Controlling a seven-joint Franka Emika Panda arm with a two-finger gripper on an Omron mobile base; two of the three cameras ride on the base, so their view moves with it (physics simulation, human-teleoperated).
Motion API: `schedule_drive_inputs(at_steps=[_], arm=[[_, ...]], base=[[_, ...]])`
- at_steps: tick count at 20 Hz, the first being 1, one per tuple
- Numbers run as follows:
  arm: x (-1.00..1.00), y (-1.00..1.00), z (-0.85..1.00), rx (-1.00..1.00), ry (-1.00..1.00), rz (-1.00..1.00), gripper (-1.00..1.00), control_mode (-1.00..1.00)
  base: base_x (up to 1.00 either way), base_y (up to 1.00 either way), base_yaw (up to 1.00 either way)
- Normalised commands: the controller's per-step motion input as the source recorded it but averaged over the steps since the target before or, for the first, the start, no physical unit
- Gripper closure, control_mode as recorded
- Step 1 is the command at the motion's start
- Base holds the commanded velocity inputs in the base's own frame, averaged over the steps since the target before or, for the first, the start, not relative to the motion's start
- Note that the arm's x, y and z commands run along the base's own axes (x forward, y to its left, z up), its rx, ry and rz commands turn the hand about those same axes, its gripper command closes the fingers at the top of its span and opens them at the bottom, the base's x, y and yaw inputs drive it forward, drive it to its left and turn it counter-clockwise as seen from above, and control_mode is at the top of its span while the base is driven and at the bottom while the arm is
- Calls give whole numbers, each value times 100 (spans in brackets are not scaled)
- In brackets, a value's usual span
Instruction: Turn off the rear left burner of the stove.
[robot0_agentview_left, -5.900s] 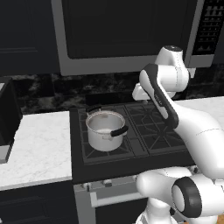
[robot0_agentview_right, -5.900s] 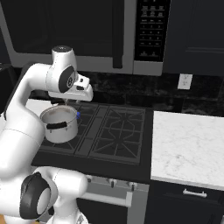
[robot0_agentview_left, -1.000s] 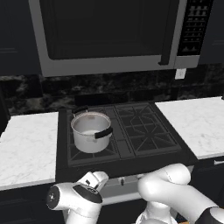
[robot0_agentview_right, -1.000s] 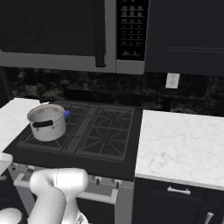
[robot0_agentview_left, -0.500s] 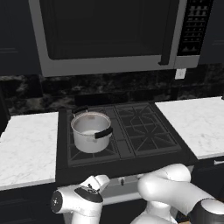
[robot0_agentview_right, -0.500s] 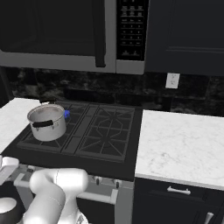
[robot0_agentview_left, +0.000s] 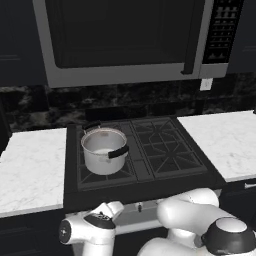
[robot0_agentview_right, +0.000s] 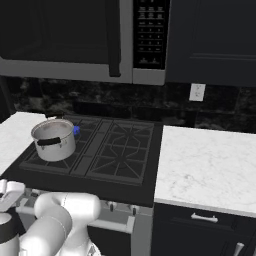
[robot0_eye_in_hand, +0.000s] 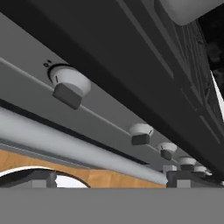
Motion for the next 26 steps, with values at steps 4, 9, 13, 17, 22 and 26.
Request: schedule_drive_inputs(at_steps=[4, 9, 13, 17, 22, 26], arm=[[-1, 9, -26, -5, -21, 8, -100, -100], [-12, 0, -5, -2, -34, 9, -100, -100], [1, 0, 0, 0, -21, 10, -100, -100], [15, -12, 0, 0, -12, 19, -100, -100], [2, -13, 0, 0, -14, 19, -100, -100], [2, -14, 0, 3, -12, 16, -100, -100]], base=[[0, 0, 0], [0, 0, 0], [0, 0, 0], [0, 0, 0], [0, 0, 0], [0, 0, 0]])
